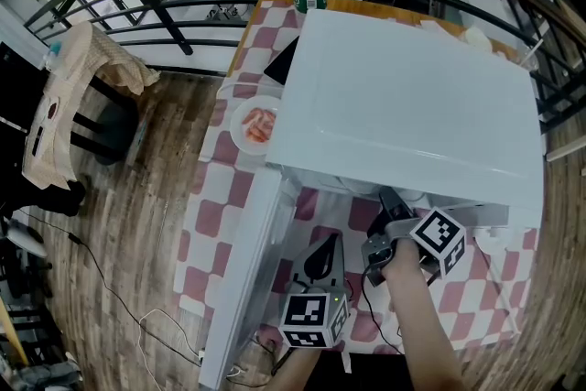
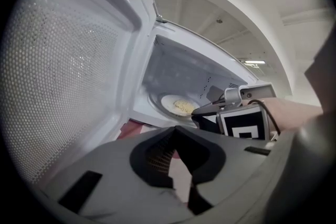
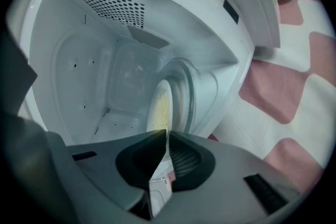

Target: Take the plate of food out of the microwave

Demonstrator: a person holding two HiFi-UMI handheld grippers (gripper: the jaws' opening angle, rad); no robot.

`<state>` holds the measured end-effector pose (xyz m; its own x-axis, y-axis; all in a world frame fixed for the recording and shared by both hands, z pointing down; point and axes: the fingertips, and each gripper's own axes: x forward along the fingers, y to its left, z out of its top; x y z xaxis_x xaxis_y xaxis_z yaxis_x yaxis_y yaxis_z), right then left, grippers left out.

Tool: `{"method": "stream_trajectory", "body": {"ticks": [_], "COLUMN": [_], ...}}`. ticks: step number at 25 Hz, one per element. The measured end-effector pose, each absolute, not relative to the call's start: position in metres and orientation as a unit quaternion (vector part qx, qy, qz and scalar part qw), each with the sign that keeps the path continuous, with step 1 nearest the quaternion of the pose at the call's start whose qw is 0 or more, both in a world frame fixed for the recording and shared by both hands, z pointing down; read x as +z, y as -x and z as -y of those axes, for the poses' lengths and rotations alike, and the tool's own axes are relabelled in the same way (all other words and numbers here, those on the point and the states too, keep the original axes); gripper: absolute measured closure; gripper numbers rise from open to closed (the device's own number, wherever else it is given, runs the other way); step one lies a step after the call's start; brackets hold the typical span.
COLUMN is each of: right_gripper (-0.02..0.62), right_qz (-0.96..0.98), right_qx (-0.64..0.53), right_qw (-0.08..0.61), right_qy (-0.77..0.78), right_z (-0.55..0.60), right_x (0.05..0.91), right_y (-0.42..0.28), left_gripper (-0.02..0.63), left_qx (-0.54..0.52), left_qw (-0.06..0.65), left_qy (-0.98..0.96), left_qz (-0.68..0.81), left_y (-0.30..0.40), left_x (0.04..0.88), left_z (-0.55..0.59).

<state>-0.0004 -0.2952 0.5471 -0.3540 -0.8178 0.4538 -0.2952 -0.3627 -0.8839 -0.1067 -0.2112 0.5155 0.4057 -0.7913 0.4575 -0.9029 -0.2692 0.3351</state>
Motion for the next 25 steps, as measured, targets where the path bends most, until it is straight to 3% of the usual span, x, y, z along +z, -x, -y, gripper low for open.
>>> {"method": "stream_trajectory", "body": {"ticks": [12, 15, 18, 21, 25], "right_gripper": [0.577, 0.534, 0.53, 0.405, 0.405], "right_qz": [-0.512, -0.51, -0.505, -0.508, -0.503], "right_qx": [-0.636, -0.635, -0.641, -0.653, -0.666], "right_qw": [0.215, 0.205, 0.212, 0.22, 0.218], "right_qy": [0.536, 0.543, 0.537, 0.516, 0.506], "right_z": [0.272, 0.266, 0.265, 0.267, 0.274], "right_x": [0.545, 0.549, 0.551, 0.548, 0.552], "right_y": [-0.008, -0.01, -0.008, 0.002, 0.014], "left_gripper": [0.594, 0.594, 0.594, 0.594, 0.594], "left_qx": [0.1, 0.099, 0.098, 0.099, 0.1], "left_qw": [0.278, 0.278, 0.278, 0.279, 0.279], "left_qy": [-0.796, -0.798, -0.798, -0.798, -0.797], "left_qz": [0.528, 0.526, 0.525, 0.525, 0.526], "left_y": [0.103, 0.103, 0.104, 0.105, 0.107], "left_x": [0.512, 0.512, 0.511, 0.51, 0.51], "left_z": [0.2, 0.198, 0.198, 0.197, 0.197]}}
